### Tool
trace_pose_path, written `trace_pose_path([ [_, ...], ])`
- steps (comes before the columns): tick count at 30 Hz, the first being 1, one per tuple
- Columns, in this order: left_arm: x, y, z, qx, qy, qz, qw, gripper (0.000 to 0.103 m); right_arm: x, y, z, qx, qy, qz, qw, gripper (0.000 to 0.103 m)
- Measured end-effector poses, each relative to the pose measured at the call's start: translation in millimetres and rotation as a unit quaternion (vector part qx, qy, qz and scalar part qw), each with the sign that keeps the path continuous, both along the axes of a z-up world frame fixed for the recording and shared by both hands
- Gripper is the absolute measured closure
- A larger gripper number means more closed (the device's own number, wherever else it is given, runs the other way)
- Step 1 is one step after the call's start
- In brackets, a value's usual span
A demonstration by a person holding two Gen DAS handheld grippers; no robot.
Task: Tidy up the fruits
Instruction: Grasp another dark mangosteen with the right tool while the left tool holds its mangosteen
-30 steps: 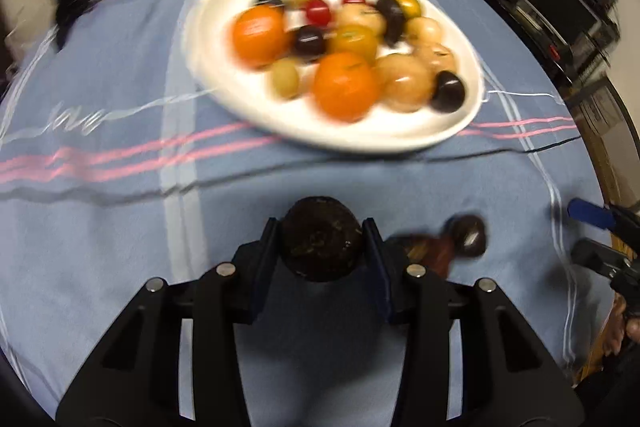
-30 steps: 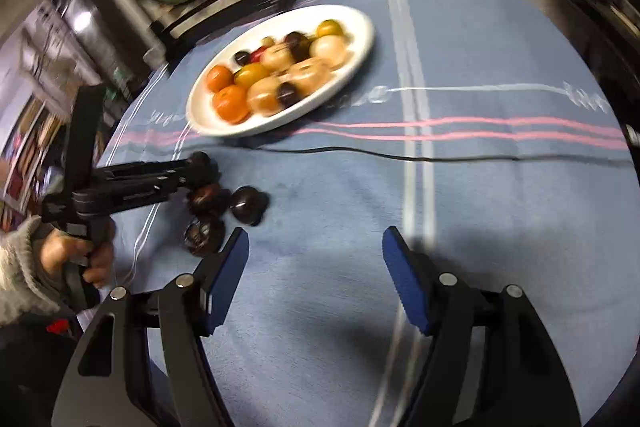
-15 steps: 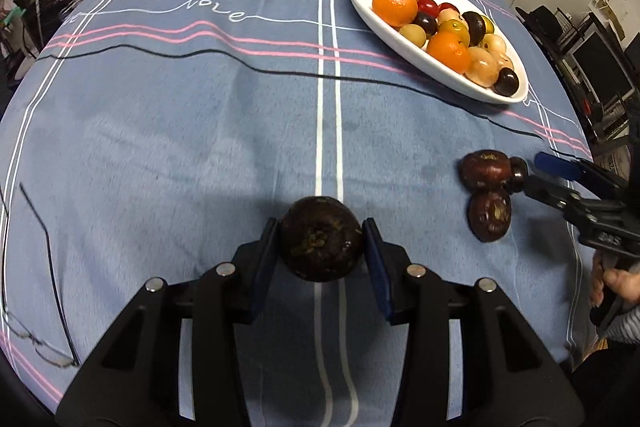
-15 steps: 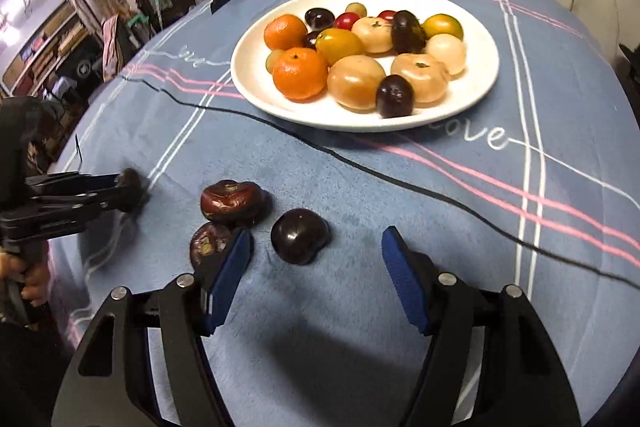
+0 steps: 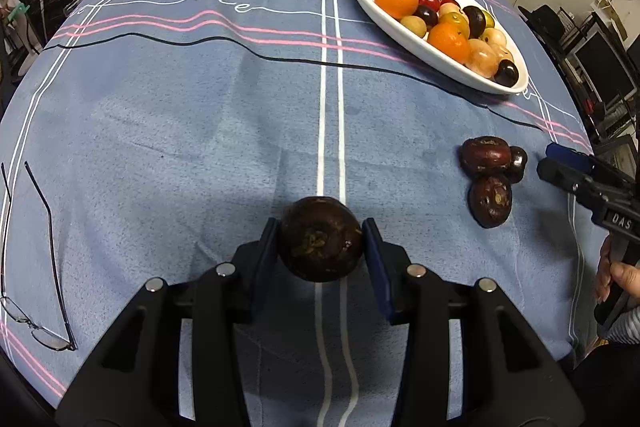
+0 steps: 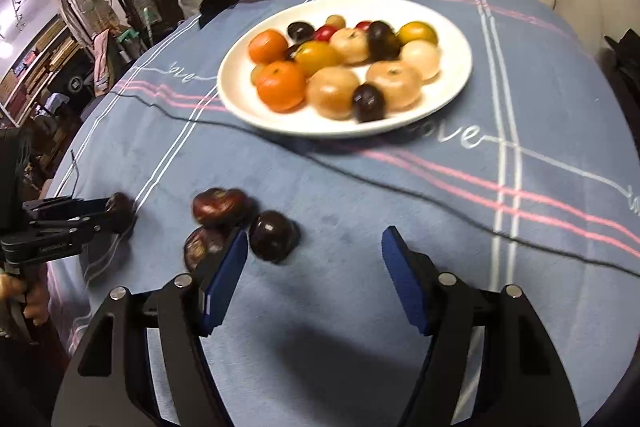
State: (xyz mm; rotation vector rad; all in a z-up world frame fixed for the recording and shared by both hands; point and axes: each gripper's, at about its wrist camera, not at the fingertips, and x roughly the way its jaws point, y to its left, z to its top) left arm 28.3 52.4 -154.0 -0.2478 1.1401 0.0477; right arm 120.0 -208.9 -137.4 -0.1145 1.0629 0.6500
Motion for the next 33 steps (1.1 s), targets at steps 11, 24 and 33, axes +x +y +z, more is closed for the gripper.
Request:
trace_pose_path([
  [11,1,0,-5,0.003,-0.004,-0.002,1.0000,0.059,1,20,-10,-0.008,0.012,0.040,0.999,0.058],
  [24,0,-13,-7,0.038,-0.008,-0.015,0.9991,0.051,15,29,-20,-0.006,0.026,0.045,0.999,0.058],
  [33,4,-27,-10,0.064,-0.006,-0.040,0.9971,0.031,14,32,-22,-0.005,0.021,0.046,0.999,0.058],
])
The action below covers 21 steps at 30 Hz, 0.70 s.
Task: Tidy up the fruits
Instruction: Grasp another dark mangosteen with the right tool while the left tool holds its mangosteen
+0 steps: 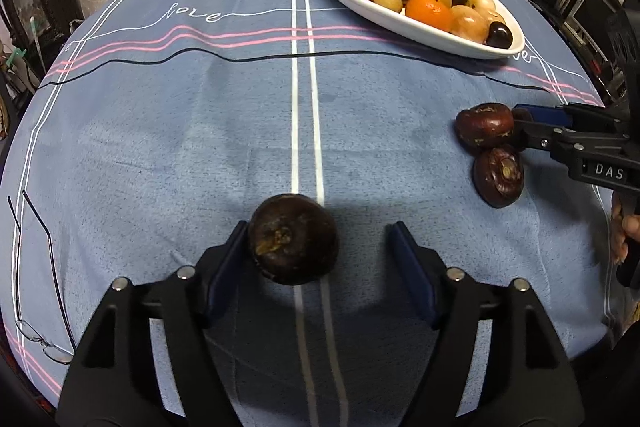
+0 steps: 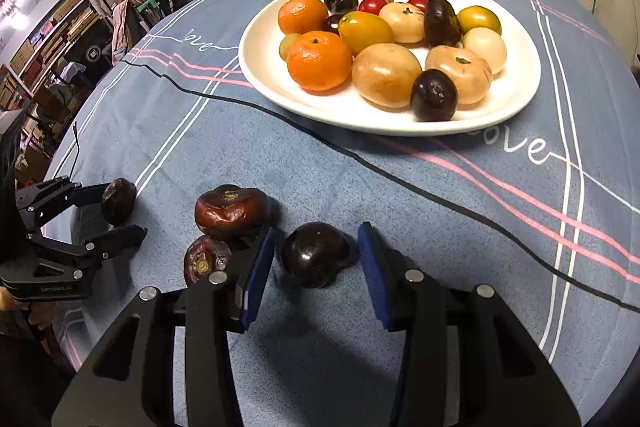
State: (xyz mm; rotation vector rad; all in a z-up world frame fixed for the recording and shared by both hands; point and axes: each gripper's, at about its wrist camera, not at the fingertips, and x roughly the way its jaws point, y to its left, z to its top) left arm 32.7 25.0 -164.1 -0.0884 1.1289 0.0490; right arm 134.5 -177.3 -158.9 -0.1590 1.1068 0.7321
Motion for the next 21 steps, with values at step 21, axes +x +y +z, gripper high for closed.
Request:
trace_pose_path([
  [21,-20,13,3,0.004,-0.020,0.024,0.9995,0.060,-18,2,-4,0.014,-0.057,-0.023,0.998,0.049],
])
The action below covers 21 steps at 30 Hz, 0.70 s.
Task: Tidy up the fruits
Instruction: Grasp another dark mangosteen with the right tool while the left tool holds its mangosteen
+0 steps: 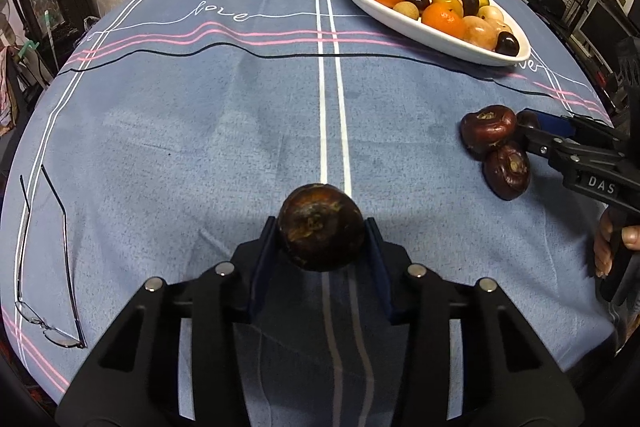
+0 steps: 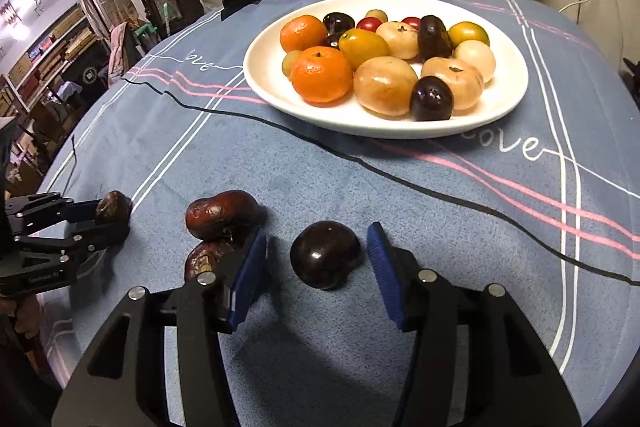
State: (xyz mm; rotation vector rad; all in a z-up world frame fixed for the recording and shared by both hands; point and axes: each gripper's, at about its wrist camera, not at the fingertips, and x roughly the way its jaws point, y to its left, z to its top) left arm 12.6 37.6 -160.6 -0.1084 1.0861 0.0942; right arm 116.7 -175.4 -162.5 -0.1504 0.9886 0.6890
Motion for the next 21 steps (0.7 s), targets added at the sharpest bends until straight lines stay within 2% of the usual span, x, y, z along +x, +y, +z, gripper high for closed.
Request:
trace_pose_path([
  [4,-4,-1,0,0.002,-0.007,-0.002,1.0000,0.059,5,-7,-1,0.029,0.017,-0.012,0.999,0.049],
  [7,-12,-1,-3,0.002,-0.031,-0.020,0.9993,0.055,5,-13,-1,0.050,0.027,-0.019,0.998,0.049],
  [11,-13,0,-3,-0.025,-0.039,-0.030,0.9984,0.037,1,-10,1,0.022,0.013,-0.004,1.000,0.054],
  [14,-12,-9,-6,-0.012,-0.041,-0.050,0.9979,0.026,-4,-7,1,-0.004,-0.011,-0.002,1.000,0.061],
  [16,-10,-13,-6,-0.009,-0.037,-0.056,0.9977,0.023,-5,-7,0,-0.007,-0.015,-0.005,1.000,0.062],
  [19,-8,1,-2,-0.058,-0.042,-0.032,0.9969,0.023,-7,-4,0,-0.021,-0.022,-0.002,1.000,0.062],
  [20,-7,9,-1,-0.082,-0.046,-0.019,0.9954,0.029,-7,-4,-1,-0.022,-0.021,-0.005,1.000,0.061],
  [21,-7,14,0,-0.083,-0.047,-0.006,0.9955,0.036,-6,-4,-1,-0.019,-0.016,-0.009,1.000,0.061],
])
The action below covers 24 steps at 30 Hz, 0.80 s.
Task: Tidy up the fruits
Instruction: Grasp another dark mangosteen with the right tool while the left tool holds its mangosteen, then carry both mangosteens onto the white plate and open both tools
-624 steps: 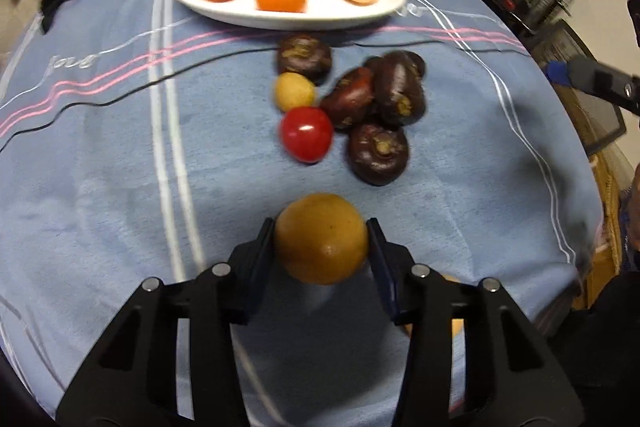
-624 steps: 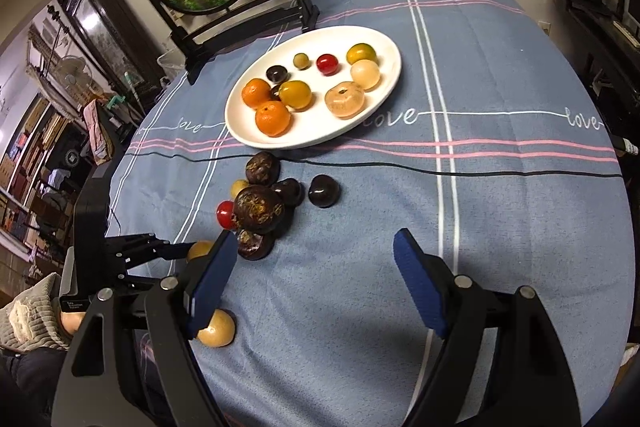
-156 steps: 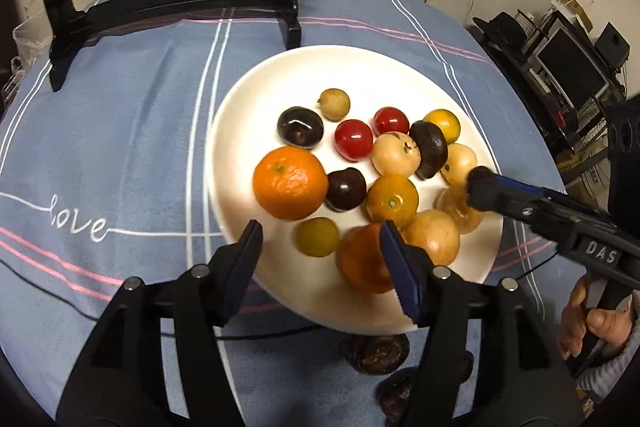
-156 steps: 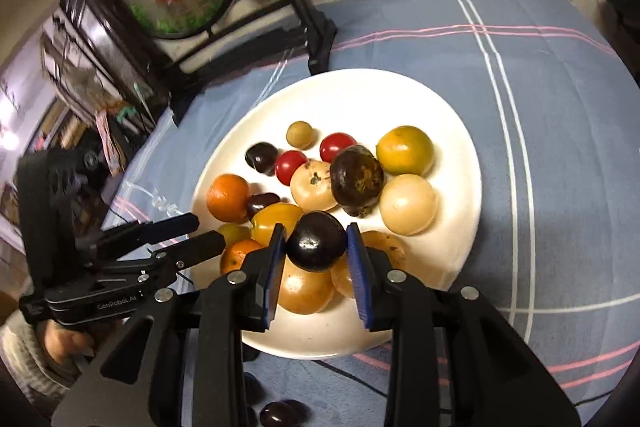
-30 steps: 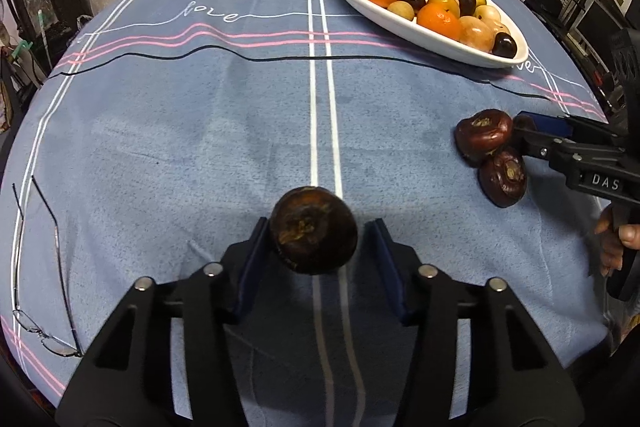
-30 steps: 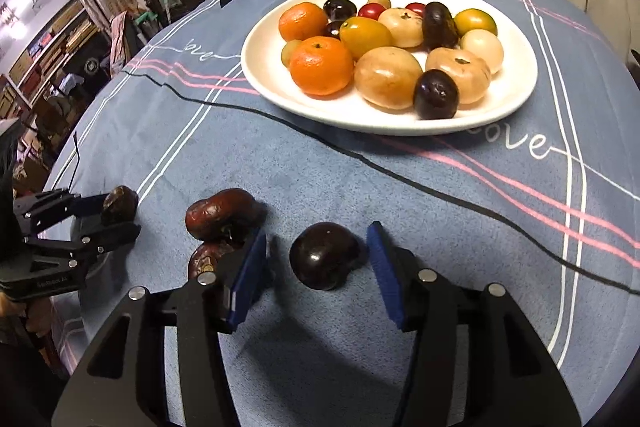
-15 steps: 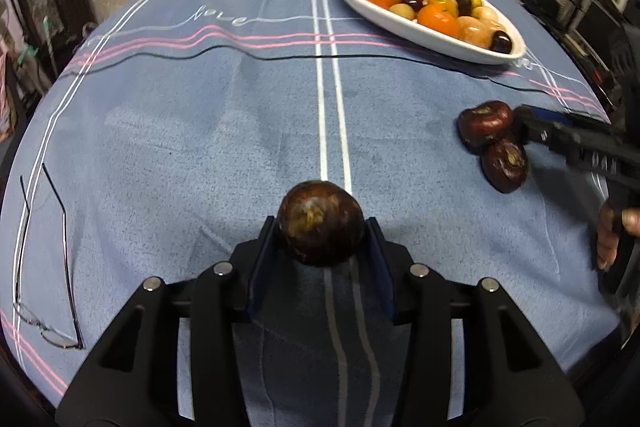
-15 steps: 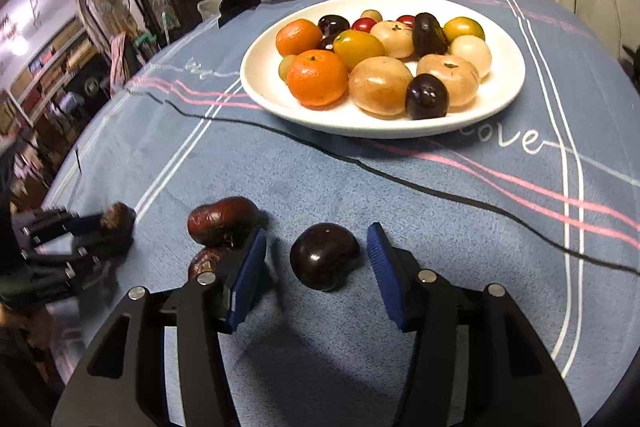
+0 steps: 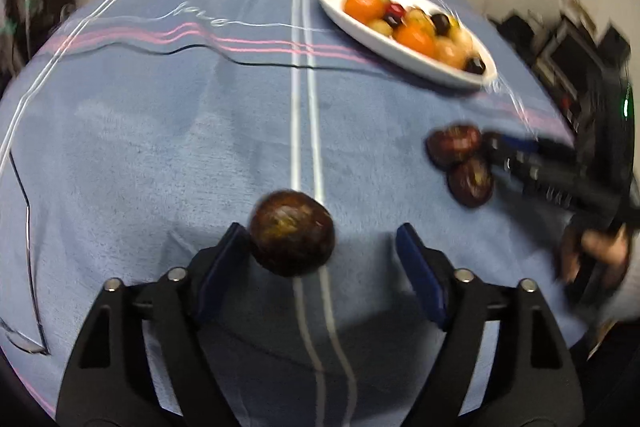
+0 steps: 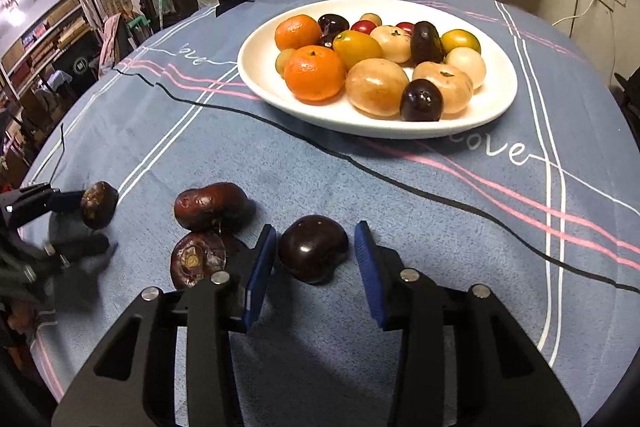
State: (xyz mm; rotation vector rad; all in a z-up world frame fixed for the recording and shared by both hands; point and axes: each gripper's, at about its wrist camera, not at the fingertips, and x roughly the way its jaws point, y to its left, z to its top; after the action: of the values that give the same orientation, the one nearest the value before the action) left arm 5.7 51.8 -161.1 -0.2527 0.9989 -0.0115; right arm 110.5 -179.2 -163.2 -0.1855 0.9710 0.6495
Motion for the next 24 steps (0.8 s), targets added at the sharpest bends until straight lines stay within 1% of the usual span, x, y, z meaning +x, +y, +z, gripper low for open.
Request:
trace_pose_path([
  [1,1,4,0,0.009,0.003,0.010,0.9999,0.055,2,0,0,0.001,0.002,-0.002,1.000,0.060],
  [2,2,7,0,0.024,0.007,0.016,0.9996,0.060,3,0,0,0.004,0.006,-0.003,1.000,0.060],
  [4,3,7,1,0.027,0.009,0.014,0.9995,0.060,3,-1,0,0.006,0.006,-0.002,1.000,0.061],
  [6,5,2,1,0.045,0.009,0.006,0.9989,0.060,3,0,0,0.002,0.003,-0.001,1.000,0.061],
  [7,5,2,1,0.047,0.009,0.005,0.9989,0.060,3,1,0,-0.001,0.000,-0.002,1.000,0.062],
  [8,5,3,2,0.041,0.008,0.006,0.9991,0.060,2,0,0,-0.005,-0.004,-0.004,1.000,0.065],
  [10,6,7,2,0.028,0.008,0.009,0.9995,0.060,1,-3,2,0.007,0.006,-0.008,1.000,0.071],
  [13,5,4,3,0.035,0.008,0.004,0.9993,0.060,-1,-11,2,0.021,0.021,-0.014,0.999,0.072],
  [15,5,-1,2,0.051,0.008,-0.003,0.9987,0.060,-2,-13,3,0.021,0.022,-0.015,0.999,0.072],
  [18,6,-5,2,0.054,0.007,-0.013,0.9985,0.060,-10,-17,7,0.028,0.027,-0.014,0.999,0.072],
  [21,5,-6,4,0.046,0.003,-0.017,0.9988,0.060,-24,-18,9,0.010,0.018,-0.001,1.000,0.072],
  [24,1,-12,14,0.042,-0.010,-0.037,0.9984,0.060,-40,-24,10,0.007,0.024,0.009,1.000,0.072],
])
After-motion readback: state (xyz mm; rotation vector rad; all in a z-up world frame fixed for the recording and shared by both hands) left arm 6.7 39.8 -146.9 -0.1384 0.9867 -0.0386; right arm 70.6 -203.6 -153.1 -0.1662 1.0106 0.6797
